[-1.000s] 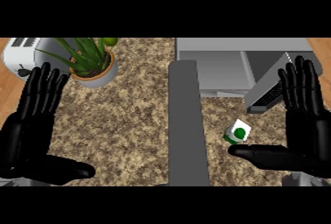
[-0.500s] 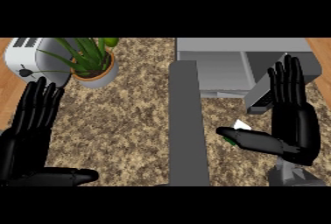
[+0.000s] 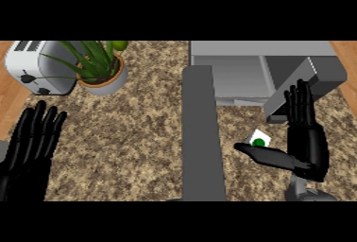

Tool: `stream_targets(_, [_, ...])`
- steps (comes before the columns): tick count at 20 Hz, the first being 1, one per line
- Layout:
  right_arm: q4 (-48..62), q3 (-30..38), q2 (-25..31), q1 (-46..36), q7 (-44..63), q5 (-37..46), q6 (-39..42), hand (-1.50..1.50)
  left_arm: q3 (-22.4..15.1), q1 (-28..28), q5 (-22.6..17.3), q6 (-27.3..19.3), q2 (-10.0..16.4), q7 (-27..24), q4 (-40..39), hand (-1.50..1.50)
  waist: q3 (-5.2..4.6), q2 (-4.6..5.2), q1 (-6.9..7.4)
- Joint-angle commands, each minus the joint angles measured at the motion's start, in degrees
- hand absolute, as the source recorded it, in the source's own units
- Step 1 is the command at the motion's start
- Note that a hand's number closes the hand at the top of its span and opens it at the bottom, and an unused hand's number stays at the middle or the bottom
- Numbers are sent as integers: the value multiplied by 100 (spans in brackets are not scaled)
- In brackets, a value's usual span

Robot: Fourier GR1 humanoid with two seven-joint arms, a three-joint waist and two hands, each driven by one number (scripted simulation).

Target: Pick up the milk, place it into the microwave and close the microwave

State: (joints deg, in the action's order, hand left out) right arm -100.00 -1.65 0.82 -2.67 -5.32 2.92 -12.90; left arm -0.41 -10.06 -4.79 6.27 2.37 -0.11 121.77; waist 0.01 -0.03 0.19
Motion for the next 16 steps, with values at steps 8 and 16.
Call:
stream_targets(8, [1795,662,164,209,-1554,-469,423,-150,-7,-506,-179,258,-6,-50,357,-150,1,6,16])
stream_targets(16, [2518,694,3,583,-2360,-370,285,-150,61,-594,-187,249,-15,20,454,-150,-1,2,0])
